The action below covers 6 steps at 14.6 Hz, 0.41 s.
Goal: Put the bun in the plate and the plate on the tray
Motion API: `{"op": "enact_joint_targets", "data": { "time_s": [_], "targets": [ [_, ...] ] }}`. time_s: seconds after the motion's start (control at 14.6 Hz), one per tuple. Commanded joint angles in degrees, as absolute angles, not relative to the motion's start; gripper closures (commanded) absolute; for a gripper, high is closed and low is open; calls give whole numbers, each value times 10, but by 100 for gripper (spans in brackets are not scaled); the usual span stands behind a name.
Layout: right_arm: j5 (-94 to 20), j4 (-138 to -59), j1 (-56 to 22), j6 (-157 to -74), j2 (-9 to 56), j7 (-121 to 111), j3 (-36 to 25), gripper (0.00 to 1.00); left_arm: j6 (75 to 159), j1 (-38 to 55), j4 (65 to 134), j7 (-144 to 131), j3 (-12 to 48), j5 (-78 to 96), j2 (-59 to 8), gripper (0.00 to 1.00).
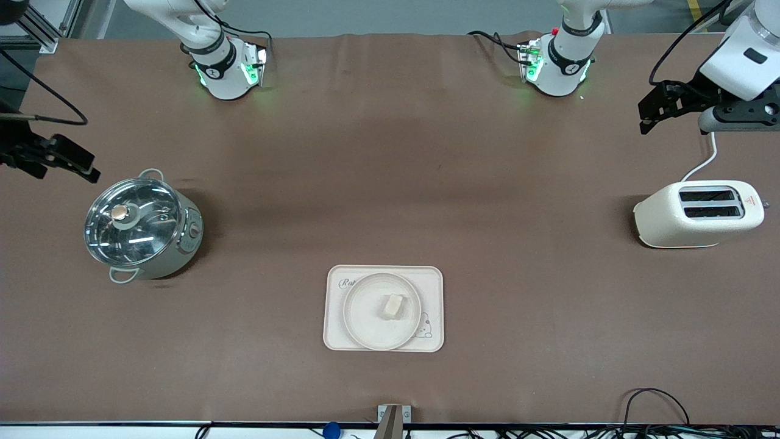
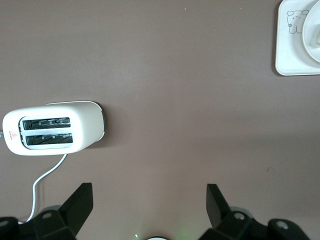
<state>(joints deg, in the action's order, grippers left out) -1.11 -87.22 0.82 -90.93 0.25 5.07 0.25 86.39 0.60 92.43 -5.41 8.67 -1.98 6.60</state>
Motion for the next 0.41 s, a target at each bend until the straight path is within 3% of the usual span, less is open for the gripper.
{"op": "enact_joint_targets", "data": {
  "time_s": [0.0, 0.34],
  "targets": [
    [-1, -896, 19, -910, -9, 38, 18, 0, 861, 8, 911, -43, 82, -18, 61, 0],
    [-1, -896, 16, -904, -10, 40, 18, 0, 855, 8, 911, -43, 83, -18, 62, 0]
  ]
}}
